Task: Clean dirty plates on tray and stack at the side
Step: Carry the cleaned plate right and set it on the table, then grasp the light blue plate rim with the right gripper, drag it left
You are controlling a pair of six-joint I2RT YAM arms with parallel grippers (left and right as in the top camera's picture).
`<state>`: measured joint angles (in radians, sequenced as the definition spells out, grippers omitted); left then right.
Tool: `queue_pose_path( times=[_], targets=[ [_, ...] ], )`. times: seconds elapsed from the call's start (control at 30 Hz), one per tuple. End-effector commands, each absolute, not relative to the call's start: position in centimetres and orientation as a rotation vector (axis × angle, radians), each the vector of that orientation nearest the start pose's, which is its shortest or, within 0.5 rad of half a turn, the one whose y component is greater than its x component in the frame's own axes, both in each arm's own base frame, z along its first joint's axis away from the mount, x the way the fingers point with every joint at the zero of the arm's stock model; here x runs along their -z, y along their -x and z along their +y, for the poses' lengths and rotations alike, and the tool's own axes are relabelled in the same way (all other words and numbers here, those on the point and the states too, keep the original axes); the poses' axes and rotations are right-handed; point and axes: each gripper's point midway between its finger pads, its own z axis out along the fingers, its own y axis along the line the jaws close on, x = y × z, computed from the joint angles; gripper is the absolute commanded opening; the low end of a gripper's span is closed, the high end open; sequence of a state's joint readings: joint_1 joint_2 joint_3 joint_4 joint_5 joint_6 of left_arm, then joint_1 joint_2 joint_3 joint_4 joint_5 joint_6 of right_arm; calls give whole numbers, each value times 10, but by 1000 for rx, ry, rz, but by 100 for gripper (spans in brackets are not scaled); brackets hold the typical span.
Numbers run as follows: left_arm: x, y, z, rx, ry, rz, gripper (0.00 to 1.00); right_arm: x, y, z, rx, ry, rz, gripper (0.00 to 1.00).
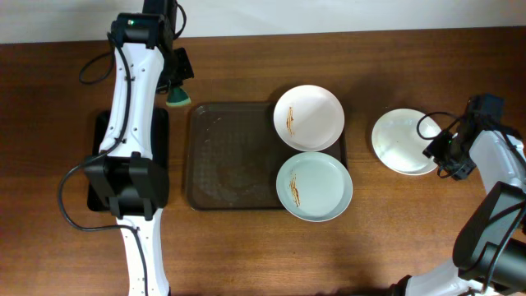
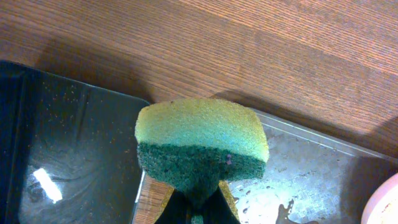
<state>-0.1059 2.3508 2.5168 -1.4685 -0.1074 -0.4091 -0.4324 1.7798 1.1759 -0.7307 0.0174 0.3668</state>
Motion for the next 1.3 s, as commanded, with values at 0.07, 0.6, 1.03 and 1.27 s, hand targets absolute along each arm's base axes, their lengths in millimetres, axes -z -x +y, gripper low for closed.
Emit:
queue_pose_path(
  times=[0.07,0.6,1.03,1.27],
  targets=[
    [-157,-499,-39,-49,447,2846,1,-116,-359,-104,-402,-956,2574,56],
    [-157,-498,-41,-44,440,2851,1,-48,-282,48,-114,-337,3206,49],
    [-157,-498,-41,-45,439,2850,1,-12,-275,52,29,-252,3242,4],
    [-157,-498,-41,-45,440,2849,1,-48,-281,62,-4,-231,3204,4]
  ],
)
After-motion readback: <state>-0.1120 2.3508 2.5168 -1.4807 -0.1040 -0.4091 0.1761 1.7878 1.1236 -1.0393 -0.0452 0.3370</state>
